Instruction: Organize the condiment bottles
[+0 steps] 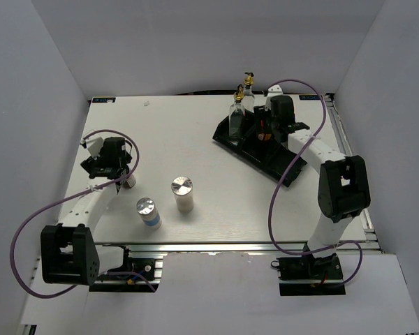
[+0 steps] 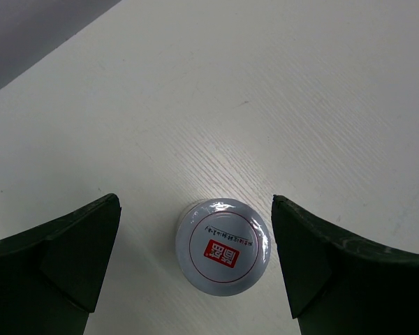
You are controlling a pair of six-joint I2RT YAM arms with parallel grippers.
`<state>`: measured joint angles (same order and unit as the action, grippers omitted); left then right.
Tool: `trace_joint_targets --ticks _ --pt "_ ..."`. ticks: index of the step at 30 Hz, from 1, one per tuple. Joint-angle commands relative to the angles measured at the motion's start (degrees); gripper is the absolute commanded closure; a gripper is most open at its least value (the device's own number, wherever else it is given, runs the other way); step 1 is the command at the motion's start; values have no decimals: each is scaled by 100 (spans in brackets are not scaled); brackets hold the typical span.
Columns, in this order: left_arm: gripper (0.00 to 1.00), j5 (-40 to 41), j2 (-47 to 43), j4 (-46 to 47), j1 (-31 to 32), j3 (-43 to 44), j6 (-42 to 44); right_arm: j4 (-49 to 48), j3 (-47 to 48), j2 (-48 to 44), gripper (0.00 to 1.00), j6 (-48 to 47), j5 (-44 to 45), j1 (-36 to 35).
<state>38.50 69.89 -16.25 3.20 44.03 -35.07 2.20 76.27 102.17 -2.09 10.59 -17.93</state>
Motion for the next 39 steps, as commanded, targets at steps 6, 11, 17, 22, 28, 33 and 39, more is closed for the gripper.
trace_joint_targets --ticks 6,11,17,22,28,33,39 --pt "2 -159 367 -79 -21 378 -167 -1187 151 66 38 -11 470 27" --pt "2 -194 456 -238 -13 422 -342 -967 169 22 11 68 470 27" --pt "2 -282 604 -405 -21 448 -431 -572 266 -372 11 121 295 27" --pt "2 -334 772 -528 -21 554 -457 -474 -155 -1286 11 367 137 27" --pt "2 -519 992 -546 -13 580 -457 -624 -989 -2262 11 595 75 27" --pt "16 -861 1027 -397 -13 528 -466 -624 -1404 -2710 10 745 242 27" --pt "50 -1143 1044 -220 -13 431 -589 -685 -1640 -2939 11 1201 216 27"
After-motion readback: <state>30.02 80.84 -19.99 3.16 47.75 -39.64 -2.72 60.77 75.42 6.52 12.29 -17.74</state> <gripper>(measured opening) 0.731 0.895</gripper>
